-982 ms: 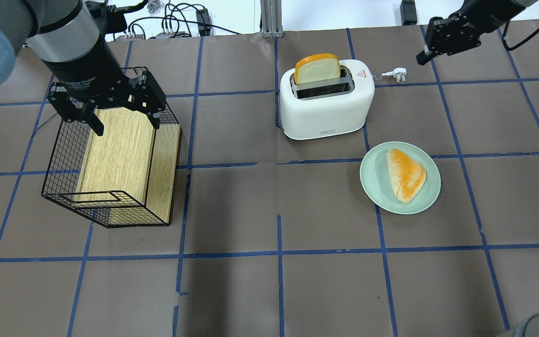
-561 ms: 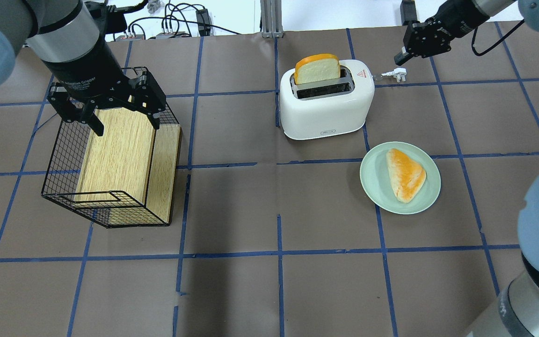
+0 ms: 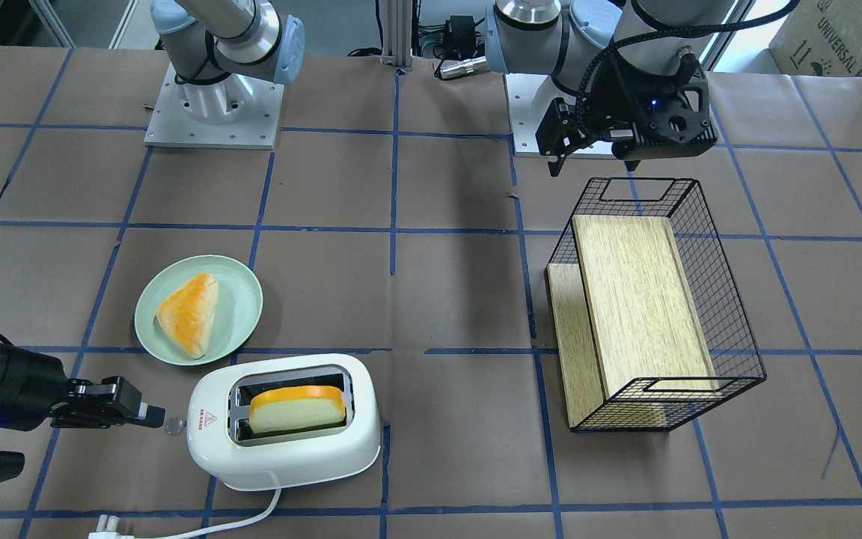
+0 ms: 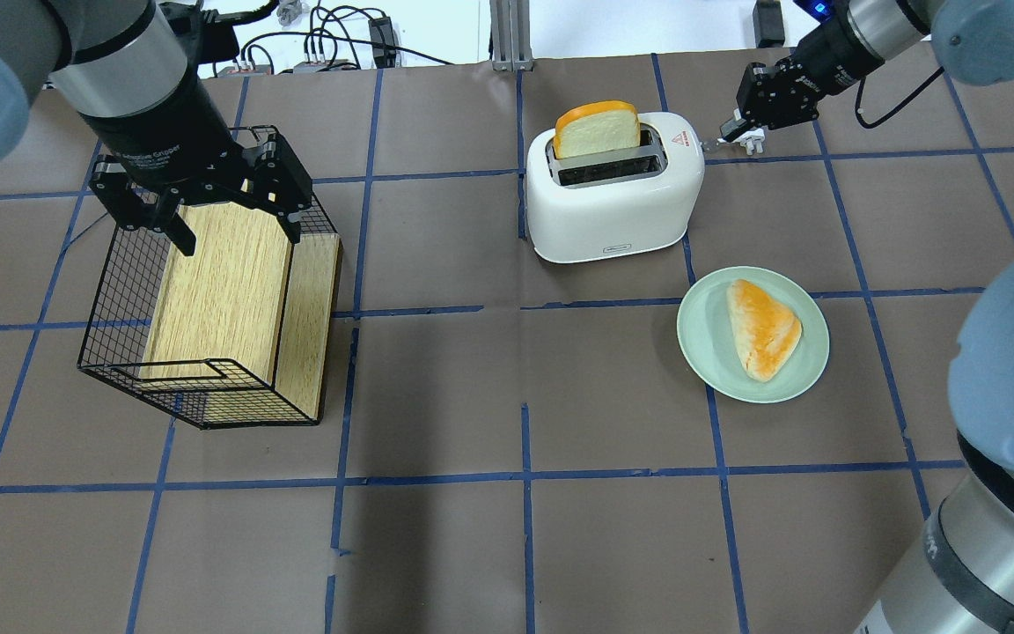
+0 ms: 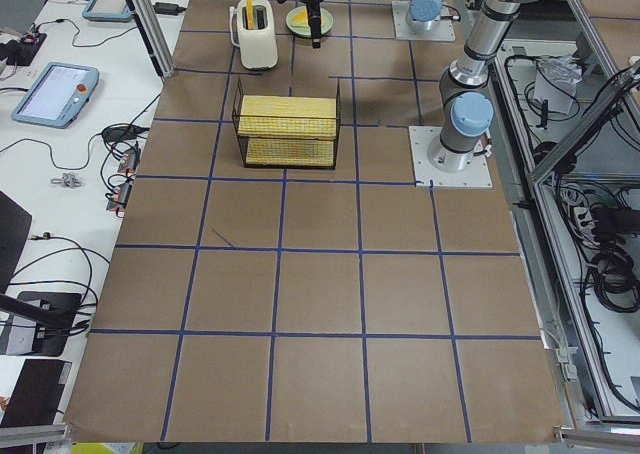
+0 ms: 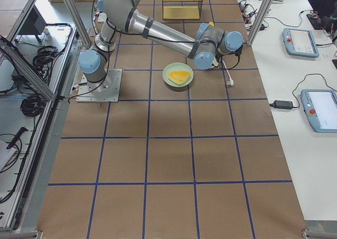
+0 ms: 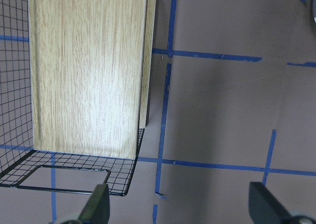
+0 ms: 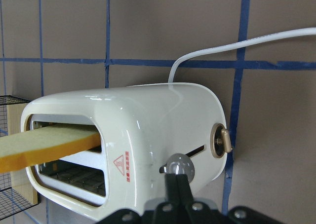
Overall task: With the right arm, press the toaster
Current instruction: 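Push the toaster lever down with the right gripper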
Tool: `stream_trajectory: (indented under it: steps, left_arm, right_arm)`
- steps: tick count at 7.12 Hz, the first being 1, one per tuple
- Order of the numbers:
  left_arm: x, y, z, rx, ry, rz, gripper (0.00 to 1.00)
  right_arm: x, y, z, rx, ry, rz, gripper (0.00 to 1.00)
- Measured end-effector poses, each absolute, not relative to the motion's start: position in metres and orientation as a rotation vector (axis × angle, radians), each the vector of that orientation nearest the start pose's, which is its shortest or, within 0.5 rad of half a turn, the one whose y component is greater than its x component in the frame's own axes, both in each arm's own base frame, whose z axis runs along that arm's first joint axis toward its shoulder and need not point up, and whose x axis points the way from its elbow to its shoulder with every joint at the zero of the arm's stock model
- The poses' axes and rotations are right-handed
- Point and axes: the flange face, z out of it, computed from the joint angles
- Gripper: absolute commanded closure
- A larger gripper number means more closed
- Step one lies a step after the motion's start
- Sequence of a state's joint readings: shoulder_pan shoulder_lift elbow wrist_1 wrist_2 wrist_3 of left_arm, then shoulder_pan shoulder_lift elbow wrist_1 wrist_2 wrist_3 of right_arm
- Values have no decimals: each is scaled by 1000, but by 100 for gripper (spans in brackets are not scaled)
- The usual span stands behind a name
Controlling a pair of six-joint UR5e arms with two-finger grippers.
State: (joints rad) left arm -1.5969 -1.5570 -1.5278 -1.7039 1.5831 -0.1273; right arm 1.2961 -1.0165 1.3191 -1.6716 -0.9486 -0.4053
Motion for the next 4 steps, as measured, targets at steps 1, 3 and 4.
stream_trajectory:
  steps: [1,3,4]
  left_arm:
    - [-144,-474,503,-157,3117,118,0]
    - [-144,-474,503,-157,3117,118,0]
    - [-144,-474,503,-157,3117,117,0]
  right_arm:
    - [3,-707,304,-84,2484,-23,95]
    - [8,-710,294,-89,2479,-10,95]
    - [9,-711,290,-89,2478,-7,95]
